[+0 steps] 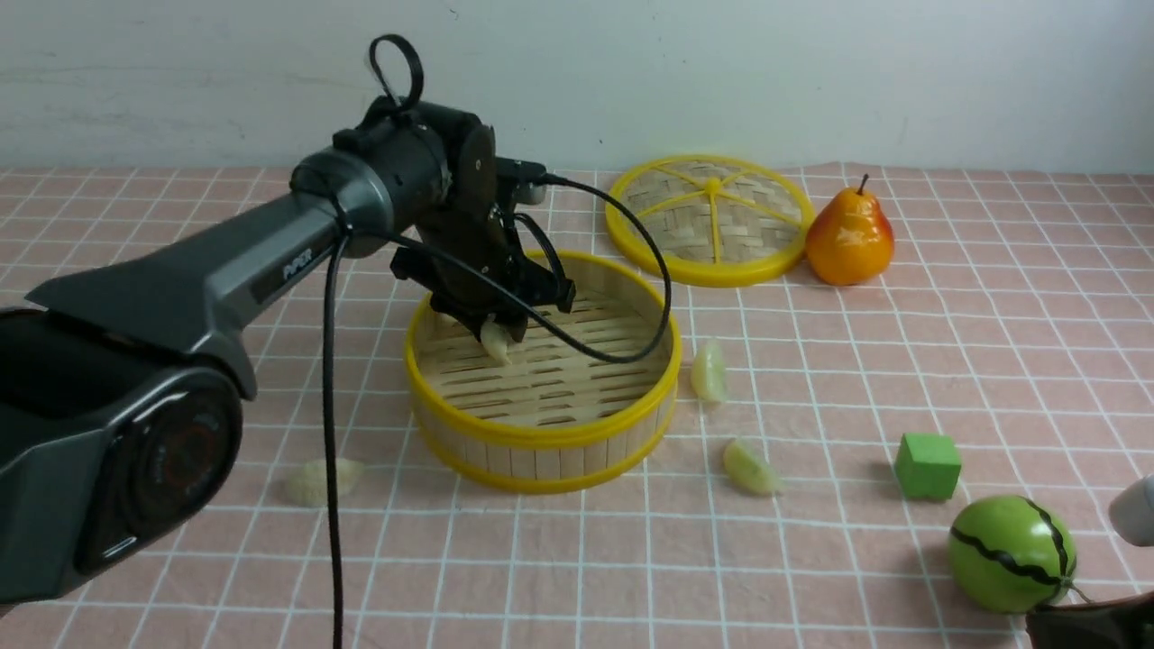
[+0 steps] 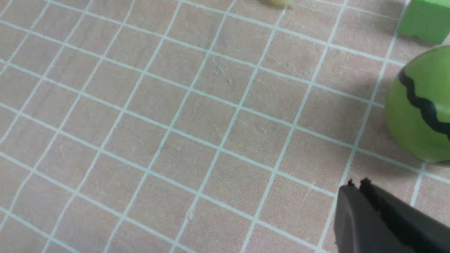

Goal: Put the dumplings into the steamer on the table with the pink tablecloth.
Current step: 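Place the dumpling into the bamboo steamer basket with the left gripper, then reach for and grasp a dumpling on the table with the left gripper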

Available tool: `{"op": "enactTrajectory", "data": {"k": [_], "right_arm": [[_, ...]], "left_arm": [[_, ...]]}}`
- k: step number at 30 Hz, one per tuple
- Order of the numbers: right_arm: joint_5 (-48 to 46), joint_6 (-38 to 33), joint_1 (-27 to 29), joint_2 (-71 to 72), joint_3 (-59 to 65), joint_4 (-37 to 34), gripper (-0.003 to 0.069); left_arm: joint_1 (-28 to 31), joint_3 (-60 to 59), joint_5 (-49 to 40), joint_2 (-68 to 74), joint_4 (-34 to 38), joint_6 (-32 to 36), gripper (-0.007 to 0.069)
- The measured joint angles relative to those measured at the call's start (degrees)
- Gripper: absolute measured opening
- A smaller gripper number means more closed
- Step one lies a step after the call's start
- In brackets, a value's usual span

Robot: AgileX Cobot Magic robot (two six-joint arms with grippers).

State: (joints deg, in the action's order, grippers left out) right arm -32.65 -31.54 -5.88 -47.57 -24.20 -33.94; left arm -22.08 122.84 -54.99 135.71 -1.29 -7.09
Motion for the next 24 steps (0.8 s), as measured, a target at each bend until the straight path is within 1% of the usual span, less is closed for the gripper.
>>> {"op": "enactTrajectory", "data": {"k": [1, 2, 3, 5, 6, 8, 10, 12, 13, 14, 16, 17, 18, 19, 21, 22, 24], "right_arm": [[0.0, 0.0, 0.0, 0.0, 0.0, 0.0, 0.0013], [-0.3, 0.0, 0.0, 0.0, 0.0, 0.0, 0.0014], [-0.6, 0.0, 0.0, 0.0, 0.0, 0.0, 0.0013], [-1.1, 0.0, 0.0, 0.0, 0.0, -0.1, 0.0013], [-1.3, 0.0, 0.0, 0.0, 0.0, -0.7, 0.0015], [-1.4, 0.0, 0.0, 0.0, 0.0, -1.1, 0.0017], [-1.6, 0.0, 0.0, 0.0, 0.0, -1.8, 0.0020], [-1.7, 0.0, 0.0, 0.0, 0.0, -2.1, 0.0020], [-1.7, 0.0, 0.0, 0.0, 0.0, -2.6, 0.0021], [-1.8, 0.0, 0.0, 0.0, 0.0, -2.6, 0.0021], [-1.8, -0.1, 0.0, 0.0, 0.0, -3.6, 0.0022], [-2.0, -0.6, 0.0, 0.0, 0.0, -4.3, 0.0024], [-2.1, -0.8, 0.0, 0.0, 0.0, -4.6, 0.0025], [-2.5, -1.7, 0.0, 0.0, 0.0, -5.3, 0.0027], [-3.0, -3.0, 0.0, 0.0, 0.0, -6.4, 0.0029], [-3.6, -4.6, 0.0, 0.0, 0.0, -7.9, 0.0032], [-4.0, -5.8, 0.0, 0.0, 0.0, -8.9, 0.0033]], "left_arm": [[0.0, 0.0, -0.2, 0.0, 0.0, -0.1, 0.0397], [-0.4, 0.7, -2.9, -0.9, 0.0, -0.3, 0.0461], [-0.4, 1.3, -4.9, -1.7, -0.1, -0.4, 0.0482], [-0.5, 2.4, -8.5, -4.4, -0.7, -0.3, 0.0497], [-0.5, 3.1, -11.6, -7.4, -1.7, 0.0, 0.0496], [-0.4, 3.3, -13.4, -9.3, -3.1, 0.1, 0.0489], [1.3, 2.9, -15.1, -16.3, -5.6, -0.8, 0.0450], [2.8, 1.7, -15.2, -18.7, -5.6, -1.3, 0.0428], [5.6, -2.2, -15.3, -22.3, -4.9, -1.3, 0.0402], [5.6, -2.8, -15.3, -22.6, -4.8, -1.3, 0.0400], [9.0, -10.5, -15.6, -25.5, -2.9, -0.2, 0.0379], [10.0, -16.2, -15.7, -26.5, -1.7, 2.1, 0.0375], [10.2, -17.0, -15.7, -26.6, -1.4, 2.5, 0.0375], [10.4, -21.9, -15.5, -27.1, 0.1, 6.4, 0.0375], [10.3, -27.5, -14.4, -27.2, 1.3, 10.8, 0.0375], [9.7, -32.6, -11.7, -27.0, 2.2, 15.7, 0.0375], [9.4, -35.1, -9.3, -26.9, 2.1, 18.1, 0.0375]]}}
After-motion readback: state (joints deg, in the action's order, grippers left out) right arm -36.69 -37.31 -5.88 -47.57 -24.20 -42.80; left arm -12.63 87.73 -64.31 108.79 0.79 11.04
